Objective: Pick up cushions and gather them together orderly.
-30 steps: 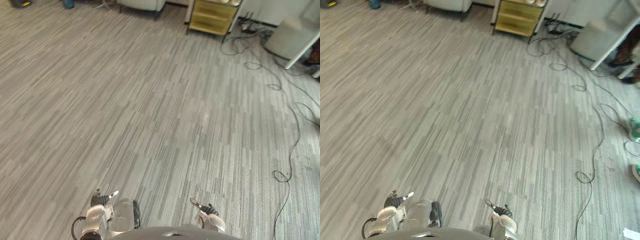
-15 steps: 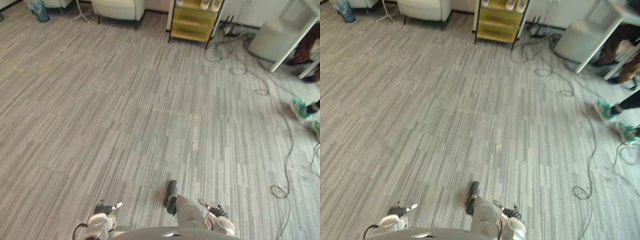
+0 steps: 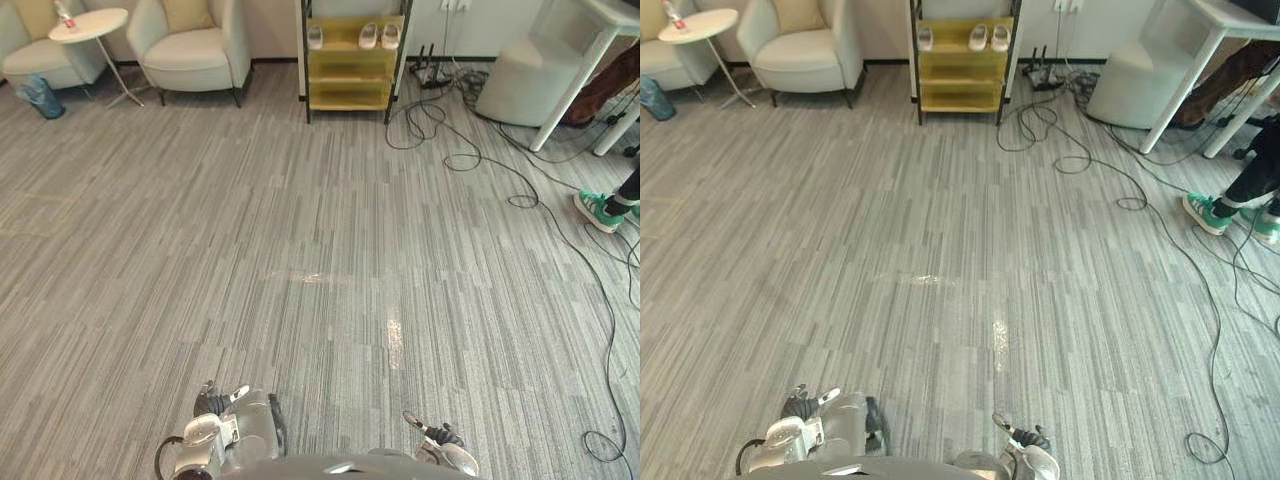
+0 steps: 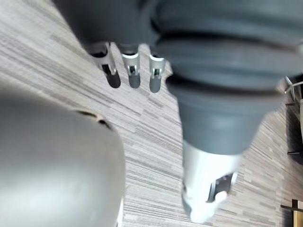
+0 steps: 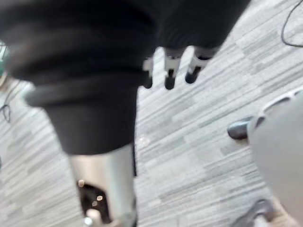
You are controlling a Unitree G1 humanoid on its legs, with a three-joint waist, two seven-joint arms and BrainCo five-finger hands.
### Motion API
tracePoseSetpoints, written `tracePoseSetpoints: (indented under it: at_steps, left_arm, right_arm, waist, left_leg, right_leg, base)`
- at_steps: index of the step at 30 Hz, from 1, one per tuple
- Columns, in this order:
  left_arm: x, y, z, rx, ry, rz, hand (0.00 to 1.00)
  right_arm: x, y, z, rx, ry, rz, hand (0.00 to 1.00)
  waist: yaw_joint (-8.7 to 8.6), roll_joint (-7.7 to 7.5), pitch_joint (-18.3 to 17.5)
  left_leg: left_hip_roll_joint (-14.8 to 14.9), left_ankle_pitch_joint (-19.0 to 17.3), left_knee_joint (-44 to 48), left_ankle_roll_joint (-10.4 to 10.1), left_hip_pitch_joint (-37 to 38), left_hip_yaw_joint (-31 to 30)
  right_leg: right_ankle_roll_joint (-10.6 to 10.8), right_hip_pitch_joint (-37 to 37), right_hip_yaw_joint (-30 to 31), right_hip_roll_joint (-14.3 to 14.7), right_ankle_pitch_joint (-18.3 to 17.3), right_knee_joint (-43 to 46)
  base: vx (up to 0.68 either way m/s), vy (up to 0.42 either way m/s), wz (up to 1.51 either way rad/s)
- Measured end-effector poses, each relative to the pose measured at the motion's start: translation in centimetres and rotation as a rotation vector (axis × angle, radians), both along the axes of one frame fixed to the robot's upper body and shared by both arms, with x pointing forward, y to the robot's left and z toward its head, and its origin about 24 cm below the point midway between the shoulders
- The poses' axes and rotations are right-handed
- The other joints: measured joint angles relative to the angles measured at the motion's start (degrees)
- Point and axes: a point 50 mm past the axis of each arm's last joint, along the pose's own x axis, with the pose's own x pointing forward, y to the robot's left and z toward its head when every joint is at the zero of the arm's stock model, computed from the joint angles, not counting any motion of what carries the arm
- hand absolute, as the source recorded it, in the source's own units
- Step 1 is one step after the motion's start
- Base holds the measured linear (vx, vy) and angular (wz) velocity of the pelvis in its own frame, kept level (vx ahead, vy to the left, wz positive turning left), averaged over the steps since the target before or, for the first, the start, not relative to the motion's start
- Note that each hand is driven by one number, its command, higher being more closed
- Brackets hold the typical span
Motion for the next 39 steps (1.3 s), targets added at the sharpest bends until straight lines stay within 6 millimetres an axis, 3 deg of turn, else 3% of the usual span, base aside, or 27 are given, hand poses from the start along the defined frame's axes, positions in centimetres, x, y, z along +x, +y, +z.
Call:
tracePoseSetpoints:
  at_steps: [1, 2, 3, 4, 6, 7, 8, 9, 11, 12, 13, 15, 16, 18, 19, 21, 23, 24, 25, 27, 29, 30, 31, 34, 36, 38, 39]
  left_arm:
    - [0.3, -0.2, 0.1, -0.009, -0.017, -0.001, 0.0]
    - [0.4, 0.1, 0.2, 0.002, -0.019, -0.009, 0.0]
    - [0.4, 0.5, 0.2, 0.014, -0.019, -0.014, 0.0]
    - [0.5, 1.0, 0.3, 0.027, -0.019, -0.016, 0.0]
    - [0.5, 1.4, 0.3, 0.034, -0.021, -0.012, 0.0]
    - [0.5, 1.4, 0.3, 0.035, -0.019, -0.014, 0.0]
    - [0.4, 1.5, 0.1, 0.043, -0.001, -0.034, 0.0]
    - [0.1, 1.7, -0.1, 0.051, 0.022, -0.055, 0.0]
    - [-0.3, 1.7, -0.3, 0.059, 0.055, -0.082, 0.0]
    - [-0.5, 1.7, -0.4, 0.058, 0.067, -0.085, 0.0]
    - [-0.7, 1.7, -0.5, 0.055, 0.078, -0.085, 0.0]
    - [-1.0, 1.7, -0.7, 0.052, 0.088, -0.085, 0.0]
    - [-1.2, 1.7, -0.7, 0.052, 0.094, -0.082, 0.0]
    - [-1.4, 1.6, -0.8, 0.049, 0.099, -0.083, 0.0]
    - [-1.7, 1.5, -0.9, 0.046, 0.105, -0.08, 0.0]
    - [-1.7, 1.7, -0.9, 0.051, 0.104, -0.077, 0.0]
    - [-2.5, 0.3, -1.4, 0.008, 0.131, -0.065, 0.0]
    - [-2.6, 0.0, -1.4, 0.0, 0.132, -0.064, 0.0]
    - [-2.7, -0.4, -1.5, -0.015, 0.136, -0.057, 0.0]
    - [-2.8, -0.5, -1.6, -0.024, 0.139, -0.052, 0.0]
    - [-2.3, -0.2, -1.4, -0.018, 0.119, -0.074, 0.0]
    - [-2.0, -0.1, -1.2, -0.014, 0.104, -0.074, 0.0]
    - [-1.8, -0.1, -1.1, -0.017, 0.09, -0.07, 0.0]
    - [-1.7, -0.1, -1.0, -0.019, 0.082, -0.061, 0.0]
    - [-1.6, -0.1, -0.9, -0.019, 0.075, -0.061, 0.0]
    - [-1.5, -0.5, -1.0, -0.028, 0.076, -0.063, 0.0]
    - [-1.4, -0.7, -0.9, -0.038, 0.072, -0.057, 0.0]
  right_arm:
    - [-0.9, 0.1, -0.3, 0.005, 0.032, 0.002, 0.0]
    - [-0.8, 0.4, -0.4, 0.014, 0.037, 0.008, 0.0]
    - [-0.7, 1.0, -0.6, 0.028, 0.039, 0.011, 0.0]
    - [-0.6, 1.6, -0.6, 0.038, 0.035, 0.021, 0.0]
    - [-1.0, 2.1, -0.8, 0.054, 0.048, 0.021, 0.0]
    - [-1.0, 2.0, -0.8, 0.053, 0.048, 0.024, 0.0]
    - [-0.8, 2.0, -0.8, 0.046, 0.046, 0.041, 0.0]
    - [-0.8, 2.1, -0.8, 0.04, 0.049, 0.058, 0.0]
    - [-0.8, 1.9, -0.7, 0.034, 0.044, 0.062, 0.0]
    - [-0.8, 1.8, -0.7, 0.031, 0.043, 0.064, 0.0]
    - [-0.6, 1.6, -0.6, 0.025, 0.032, 0.066, 0.0]
    - [-0.4, 1.5, -0.5, 0.022, 0.028, 0.065, 0.0]
    - [-0.4, 1.5, -0.5, 0.023, 0.034, 0.068, 0.0]
    - [-0.2, 1.3, -0.5, 0.022, 0.032, 0.072, 0.0]
    - [-0.2, 1.3, -0.5, 0.024, 0.031, 0.086, 0.0]
    - [-0.3, 1.4, -0.6, 0.029, 0.035, 0.092, 0.0]
    - [-0.4, 0.6, -0.4, 0.003, 0.037, 0.095, 0.0]
    - [-0.3, 0.3, -0.4, -0.005, 0.036, 0.093, 0.0]
    - [-0.3, -0.1, -0.3, -0.016, 0.035, 0.093, 0.0]
    - [-0.4, -0.2, -0.3, -0.016, 0.04, 0.092, 0.0]
    - [-0.8, 0.1, -0.5, -0.005, 0.056, 0.09, 0.0]
    - [-1.0, 0.0, -0.6, -0.004, 0.064, 0.086, 0.0]
    - [-1.1, -0.2, -0.6, -0.007, 0.067, 0.083, 0.0]
    - [-1.1, -0.1, -0.6, -0.006, 0.063, 0.081, 0.0]
    - [-1.0, -0.2, -0.5, -0.01, 0.057, 0.08, 0.0]
    - [-1.1, -0.4, -0.3, -0.021, 0.046, 0.08, 0.0]
    - [-0.8, -0.4, -0.2, -0.024, 0.036, 0.082, 0.0]
  waist:
    - [1.21, -0.59, -0.38]
    - [1.15, -1.19, -0.78]
    - [0.83, -2.4, -1.06]
    - [0.66, -4.07, -1.55]
    - [1.26, -5.85, -2.41]
    - [1.46, -6.06, -2.46]
    - [1.29, -6.31, -2.4]
    - [0.71, -6.37, -2.37]
    - [-0.48, -6.19, -2.27]
    - [-0.61, -6.33, -2.39]
    - [-0.66, -6.21, -2.52]
    - [-0.7, -5.98, -2.42]
    - [-0.71, -5.96, -2.43]
    - [-0.95, -5.44, -2.58]
    - [-0.95, -4.91, -2.8]
    - [-0.97, -5.69, -2.97]
    - [-1.31, -2.74, -4.75]
    - [-1.45, -2.23, -4.61]
    - [-1.47, -0.72, -4.65]
    - [-1.5, -0.33, -4.67]
    - [-0.87, -1.06, -4.19]
    - [-0.5, -1.31, -3.97]
    - [-0.2, -0.69, -3.84]
    - [-0.21, -0.43, -3.62]
    - [-0.07, -0.36, -3.58]
    - [0.11, 1.03, -3.58]
    - [0.31, 1.47, -3.54]
  left_leg:
    - [-0.94, 8.85, -1.08, 2.53, 0.14, -0.87]
    - [-1.92, 9.33, -0.86, 3.5, 0.37, -0.92]
    - [-2.76, 8.54, -0.62, 4.3, 0.48, -0.79]
    - [-3.83, 6.3, 1.21, 6.41, 0.13, -0.65]
    - [-4.68, 0.35, 6.67, 7.46, 0.39, 0.5]
    - [-4.77, -1.6, 7.78, 7.44, 1.19, 1.03]
    - [-5.37, -4.42, 8.9, 7.68, 3.84, 1.63]
    - [-6.01, -5.44, 8.71, 8.07, 6.51, 1.82]
    - [-7.09, -7.51, 7.34, 8.12, 11.64, 1.93]
    - [-7.66, -8.03, 5.5, 7.77, 14.55, 2.04]
    - [-8.02, -8.03, 2.6, 7.53, 17.62, 2.11]
    - [-7.93, -7.61, 0.3, 7.5, 20.99, 1.8]
    - [-7.75, -7.72, -0.53, 7.27, 22.74, 1.54]
    - [-7.34, -8.27, -0.6, 6.34, 23.74, 0.66]
    - [-6.61, -8.99, -0.62, 4.91, 23.93, -0.14]
    - [-7.32, -9.79, -0.72, 3.37, 24.5, -1.48]
    - [-5.11, -9.79, -2.76, 1.91, 25.38, -3.42]
    - [-4.46, -9.94, -3.38, 1.65, 25.92, -3.85]
    - [-3.26, -9.74, -4.02, 1.22, 26.5, -4.74]
    - [-1.72, -9.91, -2.99, 0.23, 26.76, -5.65]
    - [0.2, -10.74, 7.18, -1.08, 22.85, -6.25]
    - [1.74, -10.48, 16.45, -1.32, 18.48, -6.6]
    - [3.67, -10.02, 24.62, -1.25, 15.01, -6.6]
    - [5.55, -10.2, 29.72, -0.54, 12.35, -5.39]
    - [6.03, -11.25, 27.29, -0.55, 10.5, -5.2]
    - [5.69, -10.69, 13.17, -1.3, 11.51, -5.65]
    - [5.28, -10.95, 12.84, -1.3, 12.15, -5.32]
  right_leg:
    - [1.47, 2.62, 2.88, -0.27, -1.52, -1.61]
    - [0.99, 2.94, 3.52, -1.18, -1.52, -1.56]
    - [0.47, 2.94, 3.89, -2.12, -1.2, -1.2]
    - [-0.81, 1.51, 5.5, -3.49, 0.02, 1.82]
    - [0.82, -2.12, 9.57, -5.77, 0.84, 12.91]
    - [2.85, -4.38, 10.53, -6.51, 1.48, 19.08]
    - [7.38, -10.07, 12.64, -7.78, 3.82, 33.77]
    - [9.64, -14.21, 12.76, -8.51, 5.12, 44.81]
    - [9.44, -19.8, 9.02, -10.41, 5.08, 57.26]
    - [7.31, -22.37, 5.74, -12.01, 3.9, 59.96]
    - [5.25, -25.25, 1.22, -13.42, 2.51, 59.16]
    - [4.86, -26.26, -3.51, -13.67, -0.56, 50.87]
    - [4.53, -26.13, -4.81, -12.72, -1.85, 40.94]
    - [4.05, -26.11, -4.31, -10.87, -1.45, 29.88]
    - [3.03, -25.8, -3.51, -7.87, 4.51, 16.58]
    - [2.61, -26.09, -1.12, -6.8, 14.35, 11.0]
    - [2.01, -25.28, -2.61, -5.22, 12.11, 11.36]
    - [1.94, -24.89, -3.17, -4.64, 11.86, 10.95]
    - [1.43, -23.6, -4.18, -3.25, 11.25, 9.85]
    - [1.08, -22.02, -4.8, -1.81, 9.82, 8.9]
    - [0.68, -19.83, -5.78, -0.97, 8.28, 7.66]
    - [0.7, -18.51, -6.24, -0.55, 8.01, 6.84]
    - [0.64, -17.28, -6.4, 0.27, 7.91, 6.04]
    - [0.83, -15.79, -6.26, 0.54, 7.5, 5.72]
    - [1.56, -14.65, -5.71, 0.01, 7.3, 5.4]
    - [3.41, -15.22, -4.72, -0.19, 6.67, 7.18]
    - [3.73, -15.43, -4.16, -0.57, 6.45, 7.84]
  base:
    - [0.65, 0.309, -0.6]
    - [0.54, 0.27, -0.4]
    - [0.42, 0.227, -0.01]
    - [0.4, 0.233, 0.03]
    - [0.56, 0.284, -0.02]
    - [0.6, 0.279, -0.22]
    - [0.45, 0.21, -0.25]
    - [0.44, 0.194, -0.15]
    - [0.4, 0.139, 0.01]
    - [0.41, 0.11, 0.0]
    - [0.37, 0.057, 0.03]
    - [0.31, -0.023, 0.15]
    - [0.29, -0.084, 0.21]
    - [0.31, -0.129, 0.26]
    - [0.31, -0.163, 0.21]
    - [0.27, -0.191, 0.2]
    - [0.26, -0.244, 0.21]
    - [0.28, -0.253, 0.24]
    - [0.22, -0.209, 0.2]
    - [0.14, -0.19, 0.23]
    - [0.06, -0.165, 0.21]
    - [0.05, -0.126, 0.13]
    - [0.05, -0.126, 0.07]
    - [0.07, 0.006, -0.04]
    - [0.11, 0.113, -0.09]
    - [0.1, 0.196, -0.16]
    - [0.1, 0.18, -0.14]
